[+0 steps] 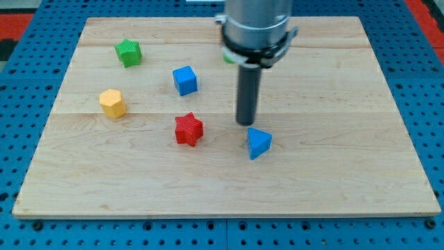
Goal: Locate the blue cube at the bottom of the green circle
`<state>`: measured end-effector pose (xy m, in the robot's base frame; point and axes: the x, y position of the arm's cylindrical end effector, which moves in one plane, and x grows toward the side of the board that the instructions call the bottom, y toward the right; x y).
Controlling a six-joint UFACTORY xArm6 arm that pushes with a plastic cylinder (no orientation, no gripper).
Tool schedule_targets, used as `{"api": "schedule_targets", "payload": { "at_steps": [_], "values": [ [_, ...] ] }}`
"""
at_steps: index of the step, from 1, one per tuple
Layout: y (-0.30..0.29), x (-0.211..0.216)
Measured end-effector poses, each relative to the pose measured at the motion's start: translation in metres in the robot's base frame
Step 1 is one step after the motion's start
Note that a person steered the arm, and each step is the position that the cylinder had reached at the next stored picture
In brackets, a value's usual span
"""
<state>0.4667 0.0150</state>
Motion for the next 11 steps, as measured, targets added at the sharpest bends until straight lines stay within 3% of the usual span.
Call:
{"api": "schedule_targets", "payload": {
  "at_steps": [3,8,11],
  "values": [
    [-0.125,0.012],
    [-0.117,-0.080],
    [-0.069,-0.099]
  ]
}}
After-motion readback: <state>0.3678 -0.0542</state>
